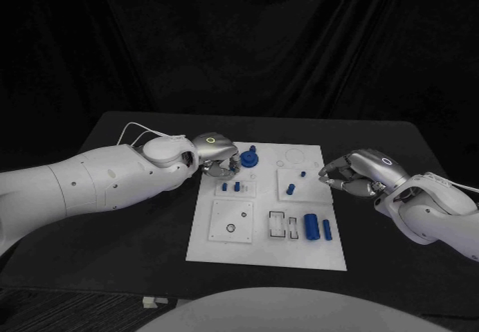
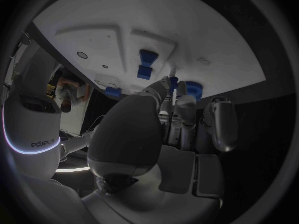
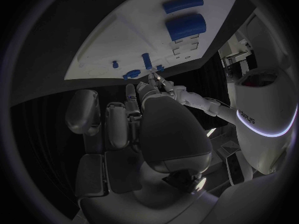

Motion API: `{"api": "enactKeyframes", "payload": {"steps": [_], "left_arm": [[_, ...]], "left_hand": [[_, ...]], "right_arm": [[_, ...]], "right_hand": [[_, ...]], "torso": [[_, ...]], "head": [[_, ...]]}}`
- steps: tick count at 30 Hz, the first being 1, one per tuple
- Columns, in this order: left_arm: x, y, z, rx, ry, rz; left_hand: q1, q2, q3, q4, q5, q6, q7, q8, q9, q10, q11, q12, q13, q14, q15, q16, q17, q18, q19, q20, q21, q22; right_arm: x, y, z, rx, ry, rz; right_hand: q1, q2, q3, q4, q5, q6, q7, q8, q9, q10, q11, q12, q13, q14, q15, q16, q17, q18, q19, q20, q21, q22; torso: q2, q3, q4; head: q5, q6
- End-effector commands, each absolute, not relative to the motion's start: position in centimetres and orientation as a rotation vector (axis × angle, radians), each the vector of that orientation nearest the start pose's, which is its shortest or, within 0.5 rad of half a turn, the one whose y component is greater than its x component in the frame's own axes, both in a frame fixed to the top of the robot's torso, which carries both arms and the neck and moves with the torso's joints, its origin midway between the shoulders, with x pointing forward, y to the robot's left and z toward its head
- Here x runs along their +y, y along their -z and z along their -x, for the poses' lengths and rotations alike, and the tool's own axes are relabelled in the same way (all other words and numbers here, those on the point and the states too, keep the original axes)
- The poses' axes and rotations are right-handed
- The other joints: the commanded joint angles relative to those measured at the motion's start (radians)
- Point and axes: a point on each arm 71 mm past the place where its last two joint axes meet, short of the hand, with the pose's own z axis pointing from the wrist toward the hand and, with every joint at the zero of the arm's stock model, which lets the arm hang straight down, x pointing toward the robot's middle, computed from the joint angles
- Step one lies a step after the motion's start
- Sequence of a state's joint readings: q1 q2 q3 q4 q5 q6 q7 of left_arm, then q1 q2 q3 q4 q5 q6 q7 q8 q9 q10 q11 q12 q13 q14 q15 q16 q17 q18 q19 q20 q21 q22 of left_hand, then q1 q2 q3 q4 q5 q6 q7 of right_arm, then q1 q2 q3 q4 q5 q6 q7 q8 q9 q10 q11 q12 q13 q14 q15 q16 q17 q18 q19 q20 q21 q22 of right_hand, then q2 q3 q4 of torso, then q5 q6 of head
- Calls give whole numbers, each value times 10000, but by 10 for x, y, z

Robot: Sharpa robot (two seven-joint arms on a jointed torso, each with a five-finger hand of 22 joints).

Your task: Assemble the parts on the task board

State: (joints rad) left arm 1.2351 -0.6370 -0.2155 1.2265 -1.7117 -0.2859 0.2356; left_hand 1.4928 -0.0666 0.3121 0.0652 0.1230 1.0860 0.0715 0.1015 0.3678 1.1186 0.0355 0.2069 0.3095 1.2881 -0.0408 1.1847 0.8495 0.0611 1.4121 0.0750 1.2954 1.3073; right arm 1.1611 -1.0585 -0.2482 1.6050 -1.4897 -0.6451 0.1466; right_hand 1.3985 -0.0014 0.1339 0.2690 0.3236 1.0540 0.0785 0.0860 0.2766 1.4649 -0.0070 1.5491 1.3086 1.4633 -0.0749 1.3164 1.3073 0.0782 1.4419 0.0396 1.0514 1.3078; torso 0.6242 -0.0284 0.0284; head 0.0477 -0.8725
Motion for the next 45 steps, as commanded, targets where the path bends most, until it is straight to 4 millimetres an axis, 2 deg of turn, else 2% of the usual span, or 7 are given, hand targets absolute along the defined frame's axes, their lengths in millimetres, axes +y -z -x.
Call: {"api": "enactKeyframes", "payload": {"steps": [1, 11, 24, 45], "left_arm": [[161, 245, -501, 16572, 6767, -7602], [159, 247, -501, 16674, 6787, -7639], [155, 248, -500, 16688, 6875, -7673], [155, 252, -502, 17095, 6624, -7613]], "left_hand": [[-12, -32, -18, 39, -1, -45, 0, -64, -10, 205, -186, -71, 0, -62, -16, -59, -27, 40, -63, 25, -66, 1763], [-30, -28, -26, 54, -6, -46, -1, -72, -12, 203, -184, -92, -7, -83, -14, -73, -46, 44, -80, 27, -91, 1757], [-50, -21, -32, 71, -10, -50, -2, -83, -14, 200, -181, -114, -14, -111, -10, -96, -82, 48, -96, 30, -117, 1751], [-88, -35, -59, 100, -30, -58, -13, -127, -22, 84, -160, -275, -71, -277, 11, -237, -300, 80, -209, 47, -293, 1706]], "right_arm": [[-275, 240, -416, 15214, -6929, 2409], [-274, 240, -416, 15224, -6916, 2401], [-274, 240, -416, 15237, -6896, 2378], [-274, 241, -416, 15284, -6899, 2371]], "right_hand": [[-73, -13, -1, 31, -49, 27, 18, -45, -3, 827, 29, -70, 2308, 606, 54, -40, 420, 152, -84, 9, -80, 1385], [-64, -14, 5, 25, -50, 27, 18, -47, -3, 830, 30, -67, 2311, 607, 55, -42, 419, 150, -82, 9, -75, 1387], [-64, -14, 5, 25, -50, 27, 18, -47, -3, 830, 30, -67, 2311, 607, 55, -42, 419, 150, -82, 9, -75, 1387], [-39, -18, 21, 8, -57, 23, 22, -55, -3, 826, 34, -74, 2304, 606, 57, -51, 411, 154, -87, 9, -102, 1382]], "torso": [[2, -3, -2], [8, -1, -5], [5, -2, 6], [2, 1, 1]], "head": [[5, -2], [-7, -2], [-105, -2], [-86, -2]]}}
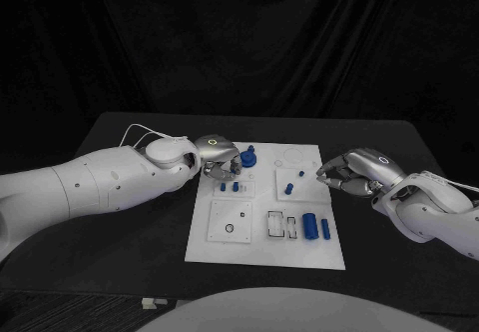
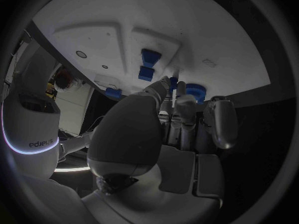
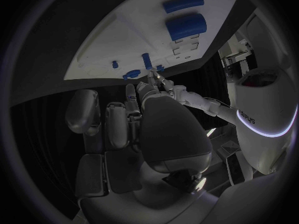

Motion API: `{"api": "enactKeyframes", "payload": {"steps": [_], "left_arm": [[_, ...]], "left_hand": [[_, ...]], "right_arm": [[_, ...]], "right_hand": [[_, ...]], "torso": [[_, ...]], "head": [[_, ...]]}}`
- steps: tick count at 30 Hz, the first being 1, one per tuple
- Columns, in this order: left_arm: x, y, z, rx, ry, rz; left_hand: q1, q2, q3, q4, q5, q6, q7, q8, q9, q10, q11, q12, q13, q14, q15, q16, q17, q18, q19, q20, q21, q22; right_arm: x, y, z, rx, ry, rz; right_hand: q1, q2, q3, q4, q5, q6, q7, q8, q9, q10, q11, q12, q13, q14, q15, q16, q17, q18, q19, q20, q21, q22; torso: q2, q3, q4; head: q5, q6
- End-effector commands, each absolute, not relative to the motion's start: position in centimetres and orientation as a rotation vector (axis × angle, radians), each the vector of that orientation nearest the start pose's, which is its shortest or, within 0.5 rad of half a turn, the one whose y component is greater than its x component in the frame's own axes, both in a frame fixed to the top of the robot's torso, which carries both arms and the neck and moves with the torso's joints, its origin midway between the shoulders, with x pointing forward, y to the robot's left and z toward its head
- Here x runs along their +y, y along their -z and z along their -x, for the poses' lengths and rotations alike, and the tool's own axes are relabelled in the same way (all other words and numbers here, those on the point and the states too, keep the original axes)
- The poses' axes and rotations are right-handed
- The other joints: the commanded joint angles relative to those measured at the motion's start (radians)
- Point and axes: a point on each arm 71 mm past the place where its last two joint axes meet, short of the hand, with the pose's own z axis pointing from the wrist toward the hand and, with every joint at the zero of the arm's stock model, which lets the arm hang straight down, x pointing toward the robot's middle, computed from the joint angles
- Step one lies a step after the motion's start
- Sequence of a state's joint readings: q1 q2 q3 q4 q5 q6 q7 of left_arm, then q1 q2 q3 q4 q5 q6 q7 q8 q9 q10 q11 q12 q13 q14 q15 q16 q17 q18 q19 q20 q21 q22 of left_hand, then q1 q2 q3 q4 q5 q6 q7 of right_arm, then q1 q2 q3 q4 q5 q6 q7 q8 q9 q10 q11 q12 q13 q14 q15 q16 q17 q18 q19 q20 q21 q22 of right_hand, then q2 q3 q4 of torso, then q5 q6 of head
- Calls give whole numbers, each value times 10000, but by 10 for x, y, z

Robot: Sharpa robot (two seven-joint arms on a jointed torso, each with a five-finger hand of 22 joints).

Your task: Assemble the parts on the task board

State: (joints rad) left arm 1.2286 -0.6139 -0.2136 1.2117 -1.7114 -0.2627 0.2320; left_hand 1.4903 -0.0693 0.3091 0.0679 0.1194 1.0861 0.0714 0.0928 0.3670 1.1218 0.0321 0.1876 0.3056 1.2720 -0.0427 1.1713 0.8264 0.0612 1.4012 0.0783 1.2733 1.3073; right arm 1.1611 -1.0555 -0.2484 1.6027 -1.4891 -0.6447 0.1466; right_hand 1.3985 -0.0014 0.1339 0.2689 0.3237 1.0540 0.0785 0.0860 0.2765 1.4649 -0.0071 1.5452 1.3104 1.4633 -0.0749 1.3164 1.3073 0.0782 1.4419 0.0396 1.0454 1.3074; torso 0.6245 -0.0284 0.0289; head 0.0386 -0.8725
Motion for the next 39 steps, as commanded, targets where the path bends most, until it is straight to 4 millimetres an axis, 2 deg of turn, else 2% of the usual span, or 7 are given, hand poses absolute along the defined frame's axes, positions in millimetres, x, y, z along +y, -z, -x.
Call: {"api": "enactKeyframes", "payload": {"steps": [1, 18, 26, 28, 29, 34, 39], "left_arm": [[155, 253, -502, 17140, 6592, -7602], [155, 258, -502, 17372, 6470, -7532], [156, 258, -501, 17295, 6492, -7507], [156, 258, -501, 17269, 6485, -7490], [157, 258, -501, 17235, 6479, -7472], [160, 256, -503, 16963, 6406, -7310], [170, 252, -506, 16300, 6269, -6996]], "left_hand": [[-70, -11, -34, 79, -4, -55, -14, -44, -14, 28, -121, -111, -44, -142, 34, -124, -104, 81, -109, 16, -85, 1704], [-40, -79, -36, 47, 34, -168, -95, -163, -45, -269, -143, -390, -135, -277, 15, -184, -213, 103, -197, 37, -224, 1678], [-186, -228, -72, 147, -75, -1169, -370, -323, -243, -680, -124, -641, -145, -357, 11, -184, -273, 115, -240, 47, -317, 1665], [-238, -284, -76, 197, -129, -1667, -572, -323, -351, -806, -40, -705, -140, -380, 67, -188, -301, 119, -254, 55, -352, 1659], [-279, -338, -78, 243, -166, -2135, -732, -323, -459, -919, 18, -759, -136, -406, 108, -200, -338, 120, -257, 67, -370, 1657], [-415, -446, -193, 365, -365, -3177, -1060, -319, -779, -1392, 111, -905, -78, -437, 174, -169, -346, 131, -279, 100, -450, 1645], [-519, -521, -384, 432, -555, -3497, -1184, -300, -908, -1694, 155, -946, 3, -490, 204, -195, -414, 145, -307, 115, -522, 1628]], "right_arm": [[-274, 241, -416, 15286, -6900, 2370], [-274, 240, -415, 15324, -6905, 2366], [-274, 241, -415, 15341, -6898, 2367], [-274, 241, -415, 15340, -6899, 2367], [-274, 241, -415, 15339, -6900, 2368], [-275, 240, -415, 15327, -6889, 2362], [-279, 240, -414, 15315, -6809, 2306]], "right_hand": [[-39, -18, 21, 8, -58, 24, 22, -55, -3, 826, 34, -35, 2286, 606, 57, -51, 411, 153, -87, 9, -42, 1386], [-35, -24, 24, 5, -63, 19, 26, -61, -4, 814, 36, -51, 2269, 601, 59, -83, 384, 160, -96, 9, -82, 1377], [-32, -26, 26, 3, -64, 18, 26, -63, -4, 813, 37, -53, 2267, 599, 60, -90, 378, 164, -102, 10, -106, 1372], [-32, -26, 26, 3, -64, 18, 26, -63, -4, 813, 37, -53, 2267, 599, 60, -90, 378, 164, -102, 10, -106, 1372], [-32, -26, 26, 3, -64, 18, 26, -63, -4, 813, 37, -53, 2267, 599, 60, -90, 378, 164, -102, 10, -106, 1372], [-32, -26, 26, 3, -64, 18, 26, -63, -4, 813, 37, -53, 2267, 599, 60, -90, 378, 164, -102, 10, -106, 1372], [-31, -33, 28, 1, -69, 21, 29, -65, -4, 806, 40, -62, 2258, 596, 63, -96, 373, 165, -106, 11, -122, 1368]], "torso": [[0, 0, -6], [4, -2, 14], [2, -3, 9], [0, -2, 4], [-1, 0, 0], [-5, -4, -11], [-3, -11, -2]], "head": [[3, -2], [8, -2], [45, -2], [53, -2], [60, -2], [85, -2], [115, -2]]}}
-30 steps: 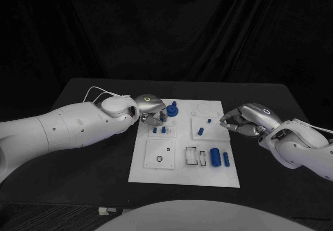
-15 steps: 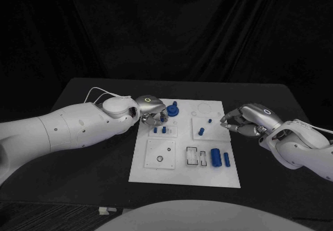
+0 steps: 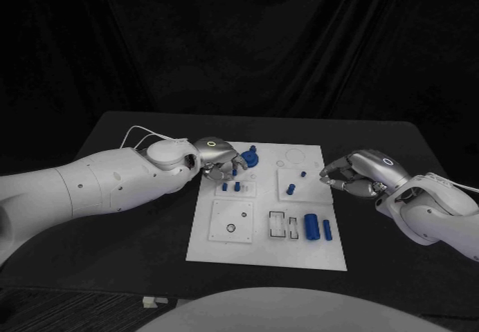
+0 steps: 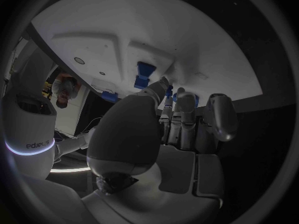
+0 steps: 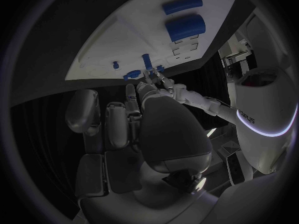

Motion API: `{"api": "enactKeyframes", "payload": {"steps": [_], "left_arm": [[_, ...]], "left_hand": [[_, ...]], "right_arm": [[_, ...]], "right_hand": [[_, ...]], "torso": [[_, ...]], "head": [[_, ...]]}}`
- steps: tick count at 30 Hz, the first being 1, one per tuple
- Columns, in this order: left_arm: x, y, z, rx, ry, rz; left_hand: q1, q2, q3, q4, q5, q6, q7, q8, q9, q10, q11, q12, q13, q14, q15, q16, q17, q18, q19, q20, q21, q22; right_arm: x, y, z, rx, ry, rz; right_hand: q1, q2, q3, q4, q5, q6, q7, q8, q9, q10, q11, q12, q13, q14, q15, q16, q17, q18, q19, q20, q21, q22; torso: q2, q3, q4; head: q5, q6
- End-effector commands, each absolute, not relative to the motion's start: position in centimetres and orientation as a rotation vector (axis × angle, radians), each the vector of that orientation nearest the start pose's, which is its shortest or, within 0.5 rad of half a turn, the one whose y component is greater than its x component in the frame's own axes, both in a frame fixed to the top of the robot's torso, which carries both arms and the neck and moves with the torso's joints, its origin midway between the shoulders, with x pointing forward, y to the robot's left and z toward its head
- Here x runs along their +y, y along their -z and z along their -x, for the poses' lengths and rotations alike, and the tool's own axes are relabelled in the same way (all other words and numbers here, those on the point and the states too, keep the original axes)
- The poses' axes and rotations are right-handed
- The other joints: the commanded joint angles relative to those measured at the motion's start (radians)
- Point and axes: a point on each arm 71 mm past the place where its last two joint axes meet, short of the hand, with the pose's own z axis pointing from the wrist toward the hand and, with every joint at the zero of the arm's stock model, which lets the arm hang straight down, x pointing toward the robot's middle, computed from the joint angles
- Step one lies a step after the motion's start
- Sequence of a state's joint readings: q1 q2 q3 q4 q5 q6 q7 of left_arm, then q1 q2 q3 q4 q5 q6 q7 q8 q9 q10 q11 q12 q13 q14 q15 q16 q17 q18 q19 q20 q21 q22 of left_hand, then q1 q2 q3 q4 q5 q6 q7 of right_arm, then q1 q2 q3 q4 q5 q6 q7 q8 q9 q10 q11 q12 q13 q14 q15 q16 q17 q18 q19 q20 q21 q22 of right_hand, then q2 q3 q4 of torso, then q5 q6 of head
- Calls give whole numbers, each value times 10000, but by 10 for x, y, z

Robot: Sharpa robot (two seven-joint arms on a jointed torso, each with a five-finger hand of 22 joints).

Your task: Assemble the parts on the task board

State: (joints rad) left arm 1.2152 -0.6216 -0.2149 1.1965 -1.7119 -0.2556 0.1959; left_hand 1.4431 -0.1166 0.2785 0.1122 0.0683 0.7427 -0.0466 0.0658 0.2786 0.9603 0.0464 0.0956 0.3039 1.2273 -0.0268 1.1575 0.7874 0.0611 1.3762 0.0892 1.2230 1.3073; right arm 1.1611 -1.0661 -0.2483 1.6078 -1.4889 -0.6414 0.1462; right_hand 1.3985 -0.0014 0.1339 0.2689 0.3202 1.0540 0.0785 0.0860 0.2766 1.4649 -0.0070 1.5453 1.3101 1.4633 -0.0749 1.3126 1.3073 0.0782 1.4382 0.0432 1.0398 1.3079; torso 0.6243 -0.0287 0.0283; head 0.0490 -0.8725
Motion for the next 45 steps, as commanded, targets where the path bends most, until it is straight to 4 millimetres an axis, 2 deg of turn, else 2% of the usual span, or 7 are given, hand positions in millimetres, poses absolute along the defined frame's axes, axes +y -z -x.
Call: {"api": "enactKeyframes", "payload": {"steps": [1, 11, 22, 28, 31, 38, 45], "left_arm": [[173, 250, -506, 16097, 6239, -6916], [212, 232, -514, 14736, 5699, -6405], [265, 197, -518, 13871, 5576, -5230], [279, 187, -519, 14668, 7572, -2490], [276, 181, -517, 14416, 9803, -702], [259, 174, -506, 13839, 13753, 1966], [247, 183, -493, 13787, 15457, 3099]], "left_hand": [[-46, -47, -80, -10, -49, -63, -7, -26, -24, -80, 8, -23, 24, -48, 45, -62, -34, 149, -67, 7, -38, 1623], [317, -24, -41, 19, -37, 633, -8, 264, -38, 76, -231, 504, 512, -1457, -37, -1499, -1968, 443, -1100, 68, -1771, 1172], [536, -213, -444, 326, -201, 529, -240, 255, -183, -3363, -765, 2455, 2449, -6592, -161, -3665, -1615, 855, -7219, 138, -8238, -182], [461, -915, -1519, 1838, -160, -1106, -211, 110, -357, -6905, -669, 2815, 2852, -9812, 714, -5769, -2269, 629, -9516, 317, -10075, -920], [-609, 871, -1633, 1636, 729, -1114, 657, 378, -277, -7697, 781, 3775, 2082, -9990, 1201, -7558, -3543, 758, -10451, 937, -11564, -2372], [-1739, 1865, -3769, 1799, 1762, -3671, 561, -200, -1405, -9238, -612, 1183, -2135, -12012, 748, -11486, -7565, 1116, -12800, 611, -11796, -7873], [-1434, 2839, -5058, 1800, 1769, -6672, -674, -532, -2652, -9388, -204, 77, -2859, -12273, 1131, -11575, -7874, 874, -13621, 763, -12080, -11684]], "right_arm": [[-280, 239, -414, 15305, -6792, 2290], [-285, 236, -411, 15221, -6671, 2149], [-289, 189, -428, 14482, -6223, 2110], [-293, 161, -449, 14800, -5586, 2220], [-292, 153, -458, 15007, -5338, 2307], [-282, 153, -470, 15584, -4539, 3502], [-269, 174, -475, 16900, -3942, 4240]], "right_hand": [[-31, -33, 28, 1, -35, 21, 30, -65, -4, 806, 39, -63, 2261, 596, 62, -58, 373, 165, -70, -25, -66, 1363], [-30, -37, 30, 1, -36, 23, 30, -66, -3, 789, 41, -85, 2237, 589, 64, -90, 346, 168, -75, -24, -85, 1359], [265, -407, 155, -147, -238, 47, 44, -148, 6, -711, 26, -2220, 290, 748, 27, 389, 553, -72, 418, -78, 1494, 1701], [743, -1004, 1016, -277, 2131, -269, 133, -204, -54, -4373, 79, -7657, -3896, -53, 102, -2053, -1652, 396, -634, 0, -1396, 965], [775, -1275, 1445, -307, 1991, -436, 221, -186, -60, -5073, 247, -8964, -4835, -749, 290, -3299, -2725, 628, -1404, 152, -3206, 519], [645, -1425, 1563, -512, 361, -953, -24, -197, -86, -6724, 921, -11009, -6457, -2490, 714, -4583, -4147, 984, -2966, 599, -6039, 21], [378, -1365, 528, -510, -1358, -2285, -337, -210, -873, -7530, 1108, -13016, -8864, -1698, 771, -3200, -3601, 775, -1899, 656, -4627, 493]], "torso": [[-3, -9, 3], [13, -11, 18], [21, -66, 83], [3, -168, 316], [6, -201, 450], [40, -363, 681], [63, -476, 785]], "head": [[21, -2], [195, -2], [504, -2], [372, -2], [286, -2], [63, -2], [-10, -2]]}}
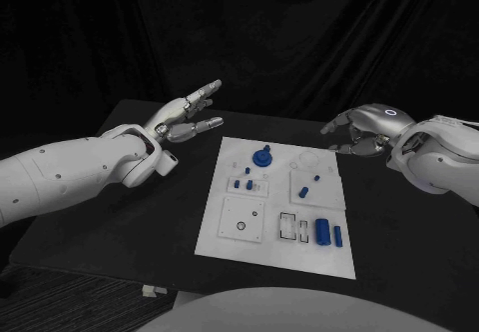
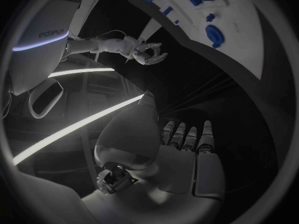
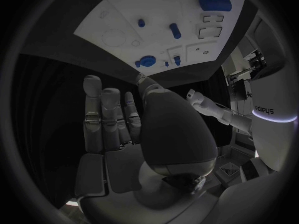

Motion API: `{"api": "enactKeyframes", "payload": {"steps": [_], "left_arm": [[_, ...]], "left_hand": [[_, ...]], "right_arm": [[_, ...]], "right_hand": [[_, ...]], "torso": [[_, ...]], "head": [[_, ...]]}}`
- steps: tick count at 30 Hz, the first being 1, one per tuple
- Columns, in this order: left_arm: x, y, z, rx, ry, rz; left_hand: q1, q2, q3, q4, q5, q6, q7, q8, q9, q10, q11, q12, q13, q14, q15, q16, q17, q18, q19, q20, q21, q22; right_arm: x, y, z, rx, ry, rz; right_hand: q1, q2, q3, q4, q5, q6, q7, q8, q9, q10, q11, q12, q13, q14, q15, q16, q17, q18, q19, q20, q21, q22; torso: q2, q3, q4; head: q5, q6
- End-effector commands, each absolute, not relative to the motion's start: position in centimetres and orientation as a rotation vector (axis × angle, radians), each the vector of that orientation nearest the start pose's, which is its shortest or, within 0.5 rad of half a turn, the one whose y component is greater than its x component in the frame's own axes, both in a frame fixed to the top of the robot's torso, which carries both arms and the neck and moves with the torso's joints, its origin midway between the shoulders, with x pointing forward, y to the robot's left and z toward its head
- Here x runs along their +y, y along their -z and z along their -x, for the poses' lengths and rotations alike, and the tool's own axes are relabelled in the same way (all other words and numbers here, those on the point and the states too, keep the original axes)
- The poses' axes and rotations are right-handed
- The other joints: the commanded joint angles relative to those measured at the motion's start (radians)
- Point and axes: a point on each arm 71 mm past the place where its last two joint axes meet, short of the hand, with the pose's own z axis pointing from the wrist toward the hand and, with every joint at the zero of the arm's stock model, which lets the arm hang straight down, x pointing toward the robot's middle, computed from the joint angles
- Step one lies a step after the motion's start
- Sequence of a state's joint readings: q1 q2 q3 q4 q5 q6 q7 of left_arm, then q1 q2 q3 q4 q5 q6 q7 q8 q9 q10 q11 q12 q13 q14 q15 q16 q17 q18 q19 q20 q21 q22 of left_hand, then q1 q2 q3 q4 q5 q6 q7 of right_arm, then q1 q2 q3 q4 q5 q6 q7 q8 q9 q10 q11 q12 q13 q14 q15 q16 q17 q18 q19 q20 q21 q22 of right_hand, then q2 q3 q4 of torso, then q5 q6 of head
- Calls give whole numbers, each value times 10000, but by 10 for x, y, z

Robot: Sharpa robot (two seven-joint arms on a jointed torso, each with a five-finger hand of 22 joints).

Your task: Assemble the parts on the task board

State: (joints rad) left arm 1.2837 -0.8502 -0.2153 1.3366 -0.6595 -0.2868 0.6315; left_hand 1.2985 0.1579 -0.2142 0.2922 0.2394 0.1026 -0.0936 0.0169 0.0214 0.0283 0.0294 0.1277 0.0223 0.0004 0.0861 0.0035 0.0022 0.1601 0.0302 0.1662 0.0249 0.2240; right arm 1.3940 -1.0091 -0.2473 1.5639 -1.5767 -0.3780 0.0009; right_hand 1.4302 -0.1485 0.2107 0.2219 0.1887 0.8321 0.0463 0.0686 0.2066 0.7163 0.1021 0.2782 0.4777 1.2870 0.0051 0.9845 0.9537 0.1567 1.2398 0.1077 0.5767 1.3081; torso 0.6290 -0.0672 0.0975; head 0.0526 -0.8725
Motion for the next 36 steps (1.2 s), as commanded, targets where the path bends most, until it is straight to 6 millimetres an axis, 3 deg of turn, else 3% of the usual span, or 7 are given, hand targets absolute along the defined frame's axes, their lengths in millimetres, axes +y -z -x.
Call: {"api": "enactKeyframes", "payload": {"steps": [1, 5, 10, 14, 19, 27, 36], "left_arm": [[245, 184, -491, 13812, 15647, 3203], [242, 188, -486, 13910, 15939, 3403], [238, 194, -476, 14167, 16308, 3630], [234, 197, -473, 14402, 16522, 3734], [233, 200, -470, 14542, 16584, 3835], [229, 204, -468, 14793, 16605, 3972], [229, 207, -467, 14926, 16508, 4081]], "left_hand": [[-28, 143, -216, 5, 11, -374, -288, -56, -96, -124, -121, -447, -71, -4, 7, -35, -22, -109, -229, 8, -142, -1275], [-64, 308, -395, -5, 62, -465, -400, -66, -107, -227, -369, -939, -147, -4, -83, -35, -22, 18, -296, 112, -209, -1918], [94, 428, -397, -13, 285, -406, -276, -55, -97, -240, -440, -1028, -161, -4, -155, -35, -22, 91, -302, 163, -234, -2125], [478, 589, -322, -58, 775, 276, 701, 66, 1, -233, -637, -1063, -164, -4, -112, -35, -22, 169, -301, 221, -233, -2133], [795, 660, -228, -152, 1080, -48, 447, -13, -53, -231, -428, -1078, -165, -4, -70, -35, -22, 175, -300, 269, -232, -2131], [1478, 846, 121, -565, 1969, 232, 835, 40, -8, -201, -447, -1024, -147, -4, 70, -35, -22, 178, -295, 399, -224, -2096], [1569, 830, 158, -637, 2019, 389, 956, 62, 12, -179, -358, -986, -136, -4, 176, -35, -22, 180, -285, 528, -210, -2022]], "right_arm": [[-268, 181, -474, 17122, -3917, 4300], [-264, 195, -474, 17375, -3932, 4378], [-257, 206, -475, 17459, -4069, 4487], [-256, 213, -474, 17604, -4120, 4521], [-257, 222, -473, 17908, -4034, 4515], [-262, 232, -472, 18136, -3945, 4469], [-263, 240, -470, 18330, -3947, 4474]], "right_hand": [[207, 188, -408, -91, 42, 76, -15, -15, -317, 12, 50, -589, -1066, 23, -10, 86, -199, -1, 102, 19, -99, 496], [290, 263, -581, -92, 30, 524, 41, 89, -363, 360, 112, -691, -1599, 19, 30, 161, -313, -6, 161, 52, -152, 517], [239, 289, -682, -31, -26, 595, 41, 57, -387, 559, 110, -728, -1846, 35, 32, 219, -357, -11, 208, 62, -145, 531], [0, 384, -845, 159, -187, 760, 65, 58, -401, 1014, 72, -699, -2149, 144, 5, 379, -352, -44, 375, 38, 69, 591], [-2, 460, -890, 153, -125, 906, 248, 38, -454, 1441, 76, -743, -2405, 352, -4, 618, -227, -115, 616, 24, 495, 693], [246, 566, -796, -71, 356, 1395, 550, 53, -595, 1979, 31, -982, -2842, 479, -22, 689, -303, -146, 792, 4, 659, 741], [392, 610, -657, -188, 527, 1573, 650, 0, -733, 2610, -57, -1057, -3085, 673, -39, 882, -184, -203, 997, -22, 1044, 826]], "torso": [[22, -126, 130], [22, -181, 172], [51, -167, 132], [64, -164, 239], [65, -169, 239], [38, -154, 221], [31, -168, 250]], "head": [[-99, -2], [-104, -2], [-13, -2], [-145, -2], [-308, -2], [-357, -2], [-391, -2]]}}
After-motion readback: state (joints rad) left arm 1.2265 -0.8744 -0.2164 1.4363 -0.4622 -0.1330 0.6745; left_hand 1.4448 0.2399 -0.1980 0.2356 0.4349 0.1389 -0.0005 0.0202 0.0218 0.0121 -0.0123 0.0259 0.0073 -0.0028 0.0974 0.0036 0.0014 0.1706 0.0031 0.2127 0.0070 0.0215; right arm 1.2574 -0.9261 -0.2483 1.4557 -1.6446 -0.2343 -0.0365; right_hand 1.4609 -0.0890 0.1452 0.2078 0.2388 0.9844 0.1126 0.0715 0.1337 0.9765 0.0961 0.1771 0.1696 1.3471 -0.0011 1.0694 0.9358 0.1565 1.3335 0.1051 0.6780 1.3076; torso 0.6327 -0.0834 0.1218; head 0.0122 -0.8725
